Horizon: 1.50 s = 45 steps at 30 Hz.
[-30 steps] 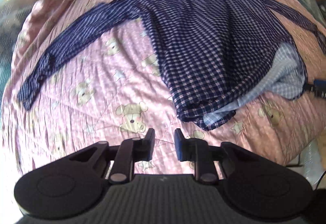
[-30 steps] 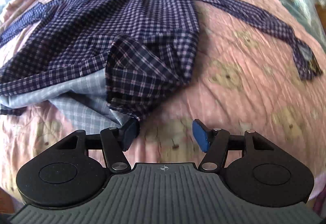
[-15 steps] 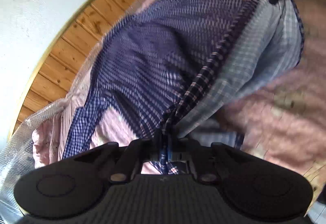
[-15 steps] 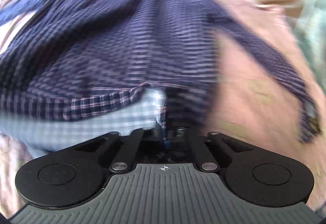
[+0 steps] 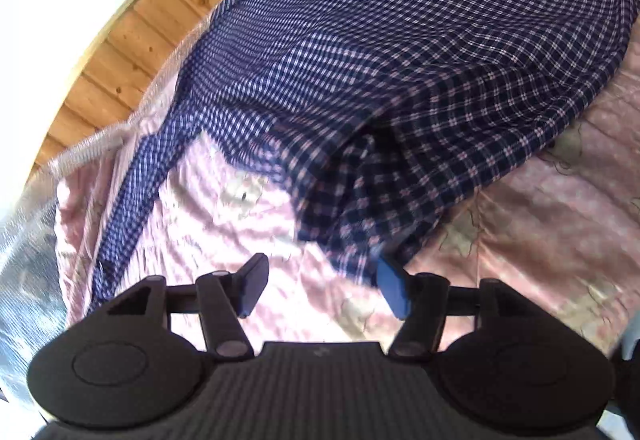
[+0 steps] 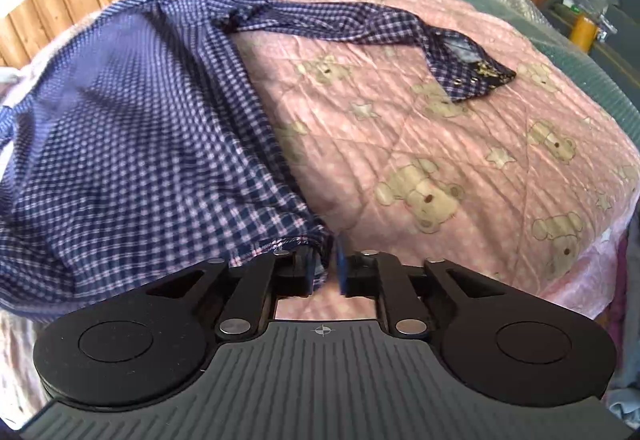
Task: Fold clothes
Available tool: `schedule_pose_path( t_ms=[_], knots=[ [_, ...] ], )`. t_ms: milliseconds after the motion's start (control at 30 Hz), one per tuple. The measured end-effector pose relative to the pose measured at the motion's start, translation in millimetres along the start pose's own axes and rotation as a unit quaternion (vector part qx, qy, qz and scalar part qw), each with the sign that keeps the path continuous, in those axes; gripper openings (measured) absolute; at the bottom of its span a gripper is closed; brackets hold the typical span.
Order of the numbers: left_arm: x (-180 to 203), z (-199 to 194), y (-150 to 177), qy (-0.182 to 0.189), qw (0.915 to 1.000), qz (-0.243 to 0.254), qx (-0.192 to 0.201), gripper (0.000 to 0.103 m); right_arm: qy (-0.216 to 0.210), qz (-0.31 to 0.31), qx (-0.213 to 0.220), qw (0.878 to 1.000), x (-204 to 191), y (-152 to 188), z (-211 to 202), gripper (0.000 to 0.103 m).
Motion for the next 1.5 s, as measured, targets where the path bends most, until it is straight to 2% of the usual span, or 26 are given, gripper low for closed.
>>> schedule_pose_path(
  t_ms=[33,67,100,167,267,333,400,433,533,600,633,667,700,767,833,933,967,1033,1100,1133,1167,1233,1300,1367,1433,1500],
  knots=[
    [1,3,-5,-0.004,1.0,0.006,-0.003,0.056,-0.004,0.001,-0.001,1.0,2,1,1,0.016],
    [2,7,-11,-0.009,0.9999,0.012,-0.007,0.027,-0.008,0.0,-0.003,1.0,2,0,2,0.016],
    [3,10,-16,-0.013,0.9997,0.019,-0.01,0.009,-0.013,-0.002,-0.005,1.0,2,-2,3,0.016],
    [-11,-7,-23,-0.001,0.9999,-0.005,-0.014,0.009,-0.019,-0.008,-0.002,1.0,6,-8,1,0.016],
    [-56,-54,-23,0.058,0.9943,-0.086,-0.026,0.002,-0.027,-0.015,0.009,0.999,15,-20,0,0.011],
    [-77,-67,-13,0.106,0.98,-0.158,-0.058,0.002,-0.032,-0.011,0.011,0.999,22,-26,3,0.009],
    [-98,-81,-3,0.153,0.9571,-0.229,-0.089,0.002,-0.038,-0.003,0.012,0.999,25,-28,6,0.008],
    [-101,-85,1,0.162,0.9518,-0.242,-0.096,0.001,-0.042,0.003,0.012,0.999,27,-29,7,0.008],
    [-73,-81,5,0.123,0.9742,-0.174,-0.075,0.001,-0.052,0.021,0.017,0.998,32,-30,6,0.008],
    [-54,-79,8,0.096,0.9852,-0.128,-0.061,0.001,-0.061,0.029,0.018,0.998,35,-30,6,0.01],
    [-45,-78,9,0.083,0.9896,-0.104,-0.054,0.004,-0.066,0.032,0.017,0.997,37,-30,7,0.019],
    [-36,-77,11,0.07,0.9932,-0.081,-0.047,0.016,-0.072,0.032,0.012,0.997,38,-28,9,0.025],
    [-27,-76,12,0.056,0.996,-0.057,-0.039,0.022,-0.082,0.032,0.006,0.996,37,-27,11,0.025],
    [-8,-74,14,0.029,0.9992,-0.01,-0.025,0.053,-0.099,0.025,-0.001,0.995,35,-26,12,0.025],
    [34,-67,19,-0.002,0.9959,0.091,0.008,0.056,-0.11,0.011,-0.001,0.994,32,-28,10,0.025],
    [83,-41,26,-0.042,0.9785,0.2,0.031,0.057,-0.123,-0.015,0.007,0.992,26,-38,3,0.021],
    [91,-34,27,-0.052,0.9735,0.22,0.036,0.057,-0.125,-0.025,0.011,0.992,23,-43,1,0.021],
    [90,-30,25,-0.059,0.9721,0.222,0.047,0.063,-0.128,-0.043,0.019,0.991,19,-52,-2,0.021],
    [89,-26,23,-0.067,0.9705,0.224,0.059,0.059,-0.132,-0.059,0.026,0.989,15,-60,-4,0.02],
    [84,-26,19,-0.064,0.9732,0.213,0.057,0.021,-0.135,-0.062,0.029,0.989,14,-64,-4,0.013],
    [70,-30,13,-0.051,0.9809,0.182,0.046,0.007,-0.137,-0.065,0.031,0.988,13,-67,-4,0.007],
    [41,-40,-3,-0.022,0.9925,0.117,0.028,0.001,-0.143,-0.061,0.037,0.987,14,-77,-4,0.006],
    [-2,-61,-33,0.015,0.9987,0.037,0.033,0.001,-0.145,-0.047,0.048,0.987,17,-92,-4,0.005],
    [-50,-75,-68,0.054,0.9968,-0.049,0.034,0.001,-0.147,-0.032,0.059,0.987,19,-108,-4,0.005],
    [-92,-76,-98,0.062,0.9925,-0.1,0.033,0.001,-0.144,-0.027,0.068,0.987,17,-121,2,0.005],
    [-134,-78,-129,0.07,0.9856,-0.151,0.032,0.001,-0.137,-0.014,0.072,0.988,14,-128,11,0.017]
  ],
)
Point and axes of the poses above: each gripper's, at about its wrist camera, not at the fingertips, and z roughly the way its jaws point, x to its right, y to its underside, the point moved 4 cm from there along z, roughly the way its jaws point
